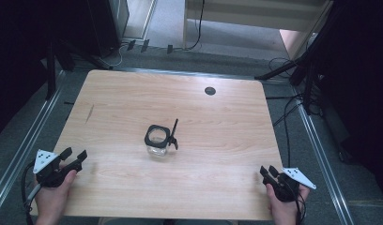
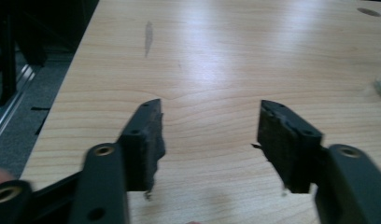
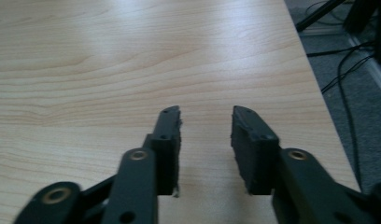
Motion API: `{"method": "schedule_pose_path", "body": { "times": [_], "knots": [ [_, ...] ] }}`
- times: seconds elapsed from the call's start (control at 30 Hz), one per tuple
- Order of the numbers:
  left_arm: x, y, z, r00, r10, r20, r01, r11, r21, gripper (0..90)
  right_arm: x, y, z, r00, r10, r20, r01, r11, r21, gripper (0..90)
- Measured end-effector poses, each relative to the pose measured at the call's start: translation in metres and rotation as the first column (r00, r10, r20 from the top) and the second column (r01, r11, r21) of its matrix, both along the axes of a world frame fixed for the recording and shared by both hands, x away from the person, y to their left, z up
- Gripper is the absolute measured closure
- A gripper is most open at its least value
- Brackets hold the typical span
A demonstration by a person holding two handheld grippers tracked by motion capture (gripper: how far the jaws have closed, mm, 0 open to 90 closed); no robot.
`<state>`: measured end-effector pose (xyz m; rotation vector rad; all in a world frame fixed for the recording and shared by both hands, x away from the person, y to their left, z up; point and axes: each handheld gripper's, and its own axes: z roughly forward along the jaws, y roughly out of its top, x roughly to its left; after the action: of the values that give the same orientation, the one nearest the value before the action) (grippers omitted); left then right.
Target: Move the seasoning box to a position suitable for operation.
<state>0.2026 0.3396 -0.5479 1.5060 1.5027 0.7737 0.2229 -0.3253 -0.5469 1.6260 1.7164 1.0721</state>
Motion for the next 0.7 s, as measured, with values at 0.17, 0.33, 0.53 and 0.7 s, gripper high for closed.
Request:
{"method": "schedule_pose_path", "body": {
  "times": [0.17,0.33,0.53,0.7],
  "knots": [
    [0.004,0.003,0.002,0.9984,-0.041,-0.038,0.038,0.9963,-0.078,78.7,-0.004,0.006,0.005,0.9995,-0.005,0.030,0.006,1.000,-0.030,81.0],
    [0.013,-0.011,0.009,0.9947,-0.098,-0.031,0.095,0.9905,-0.100,89.4,-0.005,0.023,0.017,0.9981,0.049,0.038,-0.051,0.997,0.052,90.0],
    [0.028,-0.051,0.017,0.9736,-0.225,-0.040,0.222,0.9732,-0.060,90.0,0.003,0.079,0.031,0.9831,0.174,0.056,-0.178,0.982,0.059,90.0],
    [0.042,-0.086,0.020,0.9486,-0.310,-0.066,0.308,0.9508,-0.035,90.0,0.009,0.134,0.033,0.9548,0.293,0.050,-0.295,0.954,0.055,90.0]
  ]
}}
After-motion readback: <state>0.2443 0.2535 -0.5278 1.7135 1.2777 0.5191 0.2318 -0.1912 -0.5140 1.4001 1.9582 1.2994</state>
